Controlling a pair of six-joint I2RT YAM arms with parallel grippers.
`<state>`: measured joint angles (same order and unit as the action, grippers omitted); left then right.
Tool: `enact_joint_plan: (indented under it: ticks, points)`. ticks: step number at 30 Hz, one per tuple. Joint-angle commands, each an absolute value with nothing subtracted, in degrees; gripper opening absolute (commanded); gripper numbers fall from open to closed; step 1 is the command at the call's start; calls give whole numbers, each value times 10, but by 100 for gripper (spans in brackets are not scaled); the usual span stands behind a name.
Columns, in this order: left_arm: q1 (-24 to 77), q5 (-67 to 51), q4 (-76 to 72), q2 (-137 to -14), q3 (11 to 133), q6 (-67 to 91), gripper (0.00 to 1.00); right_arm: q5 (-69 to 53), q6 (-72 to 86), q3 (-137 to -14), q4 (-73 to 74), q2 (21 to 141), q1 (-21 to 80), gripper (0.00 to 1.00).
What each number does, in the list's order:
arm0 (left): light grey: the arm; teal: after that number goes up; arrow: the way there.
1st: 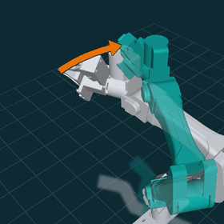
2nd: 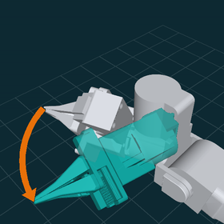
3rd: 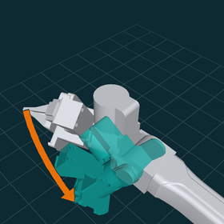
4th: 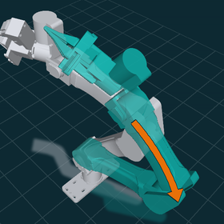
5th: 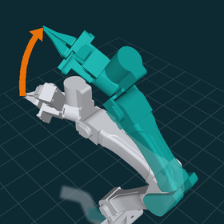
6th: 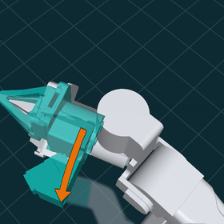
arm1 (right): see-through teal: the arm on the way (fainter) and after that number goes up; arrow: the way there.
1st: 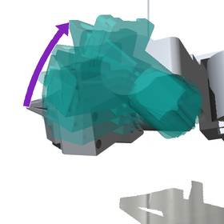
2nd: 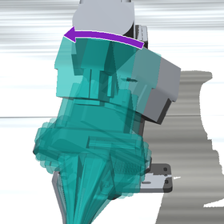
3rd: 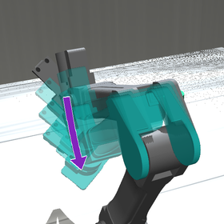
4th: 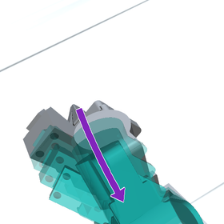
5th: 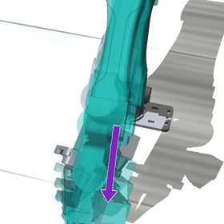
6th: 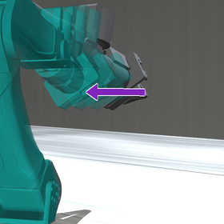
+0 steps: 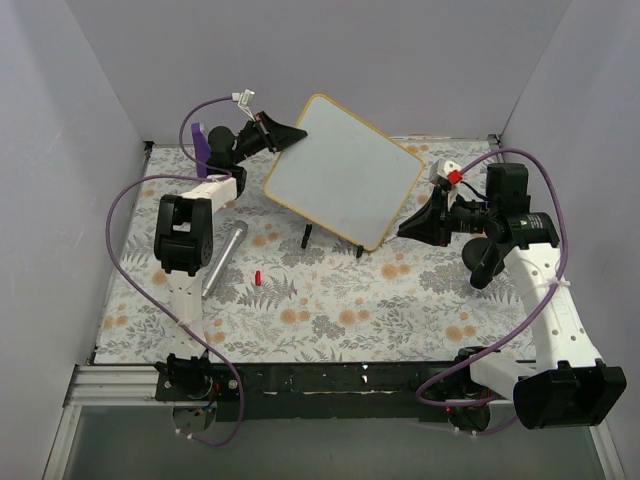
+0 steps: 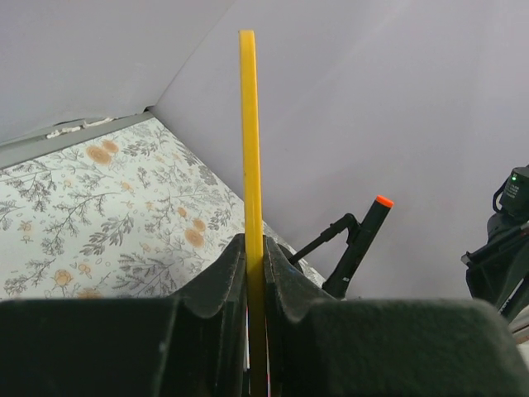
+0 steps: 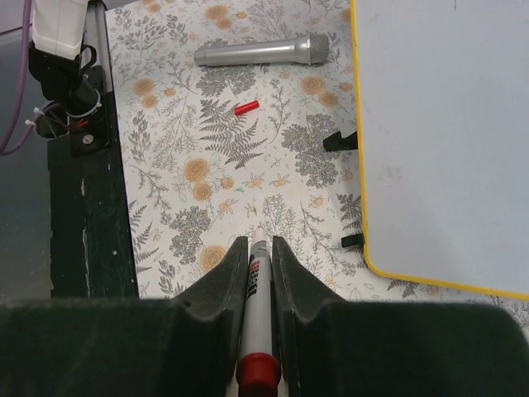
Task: Write a sentence on the whiteboard
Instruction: Put down the whiteboard on the whiteboard stand.
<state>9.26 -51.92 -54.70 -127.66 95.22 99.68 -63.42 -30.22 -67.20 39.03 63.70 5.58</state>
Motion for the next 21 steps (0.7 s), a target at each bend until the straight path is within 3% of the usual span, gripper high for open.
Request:
enact_joint_plan:
  ticks: [1,16,21]
  points:
    - [80,-560,-670,-1299,953,1046,0,-642,-300,-665,376,628,53,1]
    - [34,-645,-808,-1397,942,1097,0,-642,-295,-665,373,657,52,1]
    - [26,-669,-824,-1418,947,1109,5,-642,-296,-664,373,660,52,1]
